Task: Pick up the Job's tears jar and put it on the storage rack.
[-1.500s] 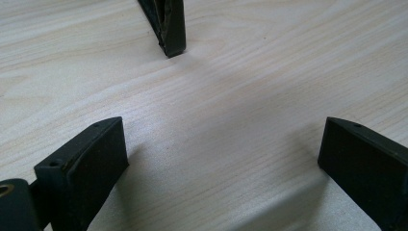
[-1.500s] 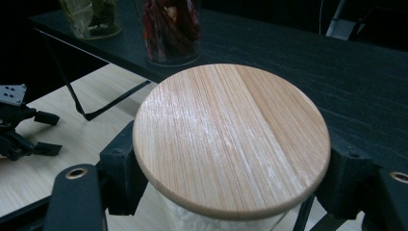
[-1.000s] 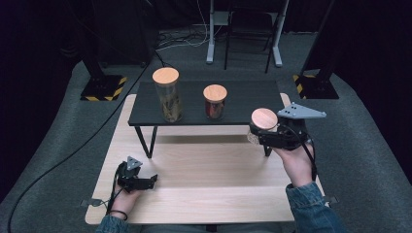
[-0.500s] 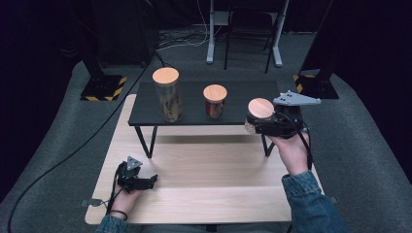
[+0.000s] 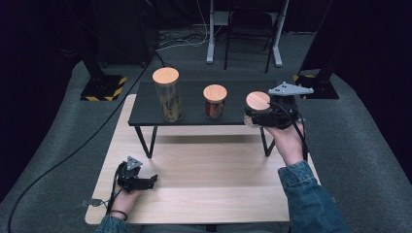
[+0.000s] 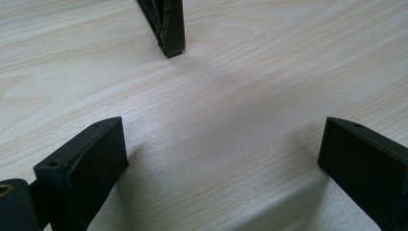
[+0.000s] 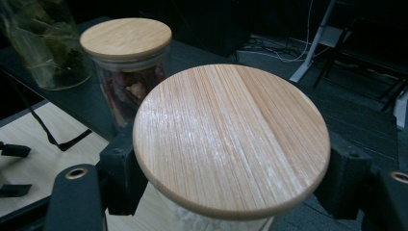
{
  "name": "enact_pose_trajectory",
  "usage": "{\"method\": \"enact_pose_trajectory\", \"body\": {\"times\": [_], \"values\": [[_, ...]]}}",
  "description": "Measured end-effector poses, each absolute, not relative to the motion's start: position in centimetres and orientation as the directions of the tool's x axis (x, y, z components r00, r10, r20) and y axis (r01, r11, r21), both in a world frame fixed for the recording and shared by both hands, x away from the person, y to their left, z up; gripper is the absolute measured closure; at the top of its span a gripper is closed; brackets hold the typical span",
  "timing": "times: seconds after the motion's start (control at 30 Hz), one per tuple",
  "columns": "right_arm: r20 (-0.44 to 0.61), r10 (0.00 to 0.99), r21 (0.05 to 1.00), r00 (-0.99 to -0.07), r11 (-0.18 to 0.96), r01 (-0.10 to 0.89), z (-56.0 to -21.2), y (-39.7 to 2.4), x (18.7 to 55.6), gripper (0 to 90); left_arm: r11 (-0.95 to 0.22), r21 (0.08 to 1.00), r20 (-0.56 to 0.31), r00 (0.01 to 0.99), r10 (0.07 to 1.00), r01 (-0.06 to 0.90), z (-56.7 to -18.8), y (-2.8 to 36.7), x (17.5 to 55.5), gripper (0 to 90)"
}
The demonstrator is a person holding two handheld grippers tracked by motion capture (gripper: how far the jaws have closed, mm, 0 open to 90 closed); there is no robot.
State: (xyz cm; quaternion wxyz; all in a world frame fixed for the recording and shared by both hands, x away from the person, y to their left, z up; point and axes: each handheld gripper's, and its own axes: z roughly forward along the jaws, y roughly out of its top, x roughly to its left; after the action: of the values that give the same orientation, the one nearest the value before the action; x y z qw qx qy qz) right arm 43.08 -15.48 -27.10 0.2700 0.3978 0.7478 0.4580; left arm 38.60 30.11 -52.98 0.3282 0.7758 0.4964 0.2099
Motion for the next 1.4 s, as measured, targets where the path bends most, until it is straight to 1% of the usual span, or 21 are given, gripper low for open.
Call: {"method": "enact_pose_trajectory", "body": {"times": [0.43, 0.83, 1.2, 1.4], "values": [[-0.022, 0.857, 0.895, -0.514, 0.246, 0.371, -27.2, -15.7, 44.7, 25.2, -0.292, 0.718, 0.0, 0.42, 0.908, 0.631, -53.0, 30.1, 38.6, 2.6], [-0.033, 0.859, 0.889, -0.511, 0.259, 0.377, -27.7, -14.9, 45.7, 25.2, -0.292, 0.718, 0.0, 0.42, 0.908, 0.632, -53.0, 30.1, 38.6, 2.6], [-0.025, 0.865, 0.885, -0.501, 0.252, 0.391, -28.3, -14.5, 46.4, 25.2, -0.295, 0.717, 0.0, 0.423, 0.906, 0.631, -53.0, 30.1, 38.6, 2.6], [-0.014, 0.86, 0.885, -0.511, 0.249, 0.394, -28.4, -14.7, 46.6, 25.1, -0.295, 0.717, 0.0, 0.423, 0.906, 0.631, -53.0, 30.1, 38.6, 2.6]]}}
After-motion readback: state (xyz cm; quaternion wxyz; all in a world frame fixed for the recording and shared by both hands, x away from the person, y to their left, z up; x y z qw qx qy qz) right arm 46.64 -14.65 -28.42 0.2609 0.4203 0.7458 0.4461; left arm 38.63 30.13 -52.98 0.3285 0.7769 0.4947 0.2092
